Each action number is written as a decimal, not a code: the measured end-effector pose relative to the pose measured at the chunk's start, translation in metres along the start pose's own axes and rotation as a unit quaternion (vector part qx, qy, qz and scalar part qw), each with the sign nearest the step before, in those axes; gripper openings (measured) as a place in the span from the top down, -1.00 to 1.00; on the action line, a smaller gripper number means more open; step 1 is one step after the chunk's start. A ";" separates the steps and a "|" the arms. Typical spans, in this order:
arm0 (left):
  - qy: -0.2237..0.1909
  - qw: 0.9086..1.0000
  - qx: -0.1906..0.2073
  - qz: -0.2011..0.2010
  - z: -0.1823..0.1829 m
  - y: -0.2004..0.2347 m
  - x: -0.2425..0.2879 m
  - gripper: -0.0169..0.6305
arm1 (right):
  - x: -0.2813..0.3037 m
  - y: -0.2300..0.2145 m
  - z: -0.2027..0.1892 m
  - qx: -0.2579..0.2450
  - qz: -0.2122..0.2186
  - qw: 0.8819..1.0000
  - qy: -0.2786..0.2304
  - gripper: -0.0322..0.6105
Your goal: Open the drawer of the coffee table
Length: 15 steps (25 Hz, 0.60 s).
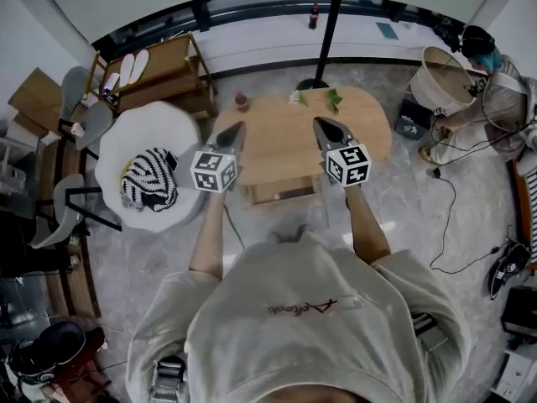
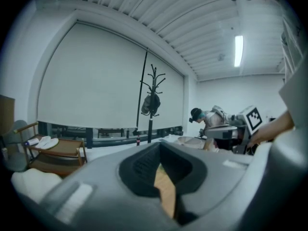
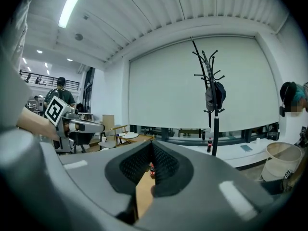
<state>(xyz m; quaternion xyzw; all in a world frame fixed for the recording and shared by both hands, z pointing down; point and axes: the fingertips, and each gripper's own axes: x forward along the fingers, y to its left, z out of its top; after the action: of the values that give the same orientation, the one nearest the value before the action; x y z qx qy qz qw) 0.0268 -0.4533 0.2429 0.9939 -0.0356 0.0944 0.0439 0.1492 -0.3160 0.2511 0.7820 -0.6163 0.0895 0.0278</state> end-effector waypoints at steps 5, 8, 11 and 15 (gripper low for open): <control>-0.007 1.000 -0.003 0.006 0.009 -0.006 0.009 0.95 | 0.004 -0.007 0.012 -0.008 0.013 1.000 -0.006 0.89; -0.008 1.000 -0.001 0.011 0.010 -0.006 0.015 0.95 | 0.008 -0.013 0.017 -0.012 0.016 1.000 -0.011 0.89; -0.005 1.000 -0.003 0.013 0.008 -0.011 0.019 0.95 | 0.006 -0.017 0.019 -0.009 0.017 1.000 -0.012 0.89; -0.007 1.000 -0.007 0.017 0.005 -0.015 0.021 0.95 | 0.004 -0.020 0.018 -0.009 0.019 1.000 -0.014 0.89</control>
<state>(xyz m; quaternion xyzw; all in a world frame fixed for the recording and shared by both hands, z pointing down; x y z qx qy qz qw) 0.0493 -0.4404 0.2413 0.9935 -0.0537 0.0880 0.0492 0.1708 -0.3175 0.2359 0.7708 -0.6323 0.0738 0.0247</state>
